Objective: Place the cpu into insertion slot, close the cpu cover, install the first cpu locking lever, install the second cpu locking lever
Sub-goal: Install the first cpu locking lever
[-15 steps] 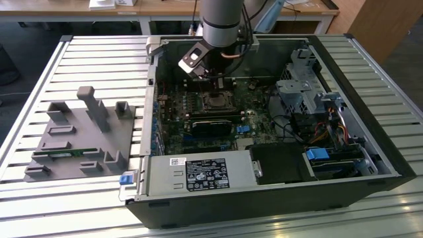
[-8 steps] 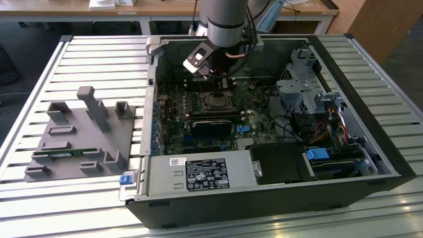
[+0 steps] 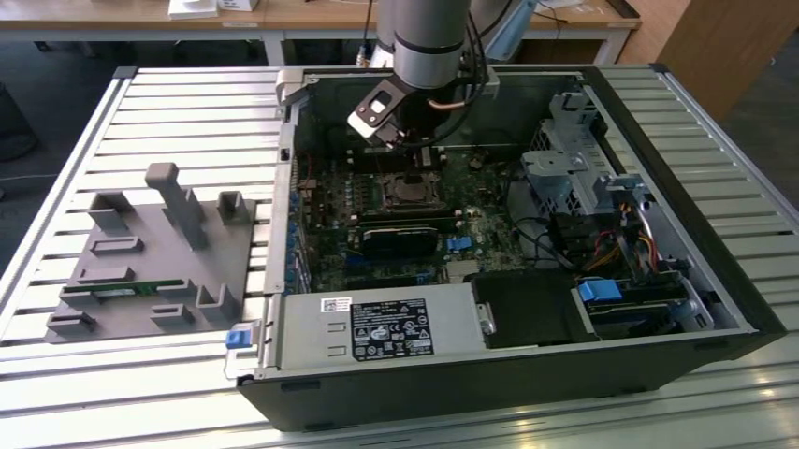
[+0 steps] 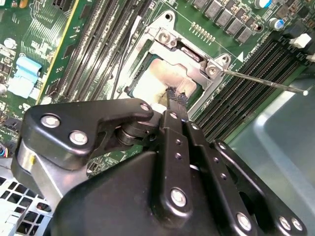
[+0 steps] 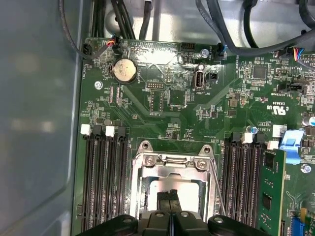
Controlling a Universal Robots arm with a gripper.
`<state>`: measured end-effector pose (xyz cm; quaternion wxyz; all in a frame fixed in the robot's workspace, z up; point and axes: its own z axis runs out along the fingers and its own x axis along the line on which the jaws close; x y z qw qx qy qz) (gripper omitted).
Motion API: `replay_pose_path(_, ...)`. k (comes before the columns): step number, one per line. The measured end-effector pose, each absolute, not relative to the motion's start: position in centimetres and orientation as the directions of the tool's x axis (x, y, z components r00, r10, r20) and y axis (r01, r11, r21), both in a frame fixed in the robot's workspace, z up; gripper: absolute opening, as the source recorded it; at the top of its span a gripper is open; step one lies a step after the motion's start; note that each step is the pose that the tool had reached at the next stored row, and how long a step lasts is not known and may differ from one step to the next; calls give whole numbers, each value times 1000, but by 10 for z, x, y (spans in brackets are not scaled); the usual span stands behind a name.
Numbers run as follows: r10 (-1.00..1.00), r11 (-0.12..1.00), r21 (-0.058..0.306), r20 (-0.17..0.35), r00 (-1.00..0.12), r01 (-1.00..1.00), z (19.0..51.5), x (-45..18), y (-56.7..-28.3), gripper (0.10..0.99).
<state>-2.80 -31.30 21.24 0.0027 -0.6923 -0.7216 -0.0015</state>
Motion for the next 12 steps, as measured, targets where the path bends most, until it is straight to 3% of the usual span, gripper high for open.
replay_pose_path(12, 999, 41, -1, 6, -41, 999, 233, -28, -313, 118)
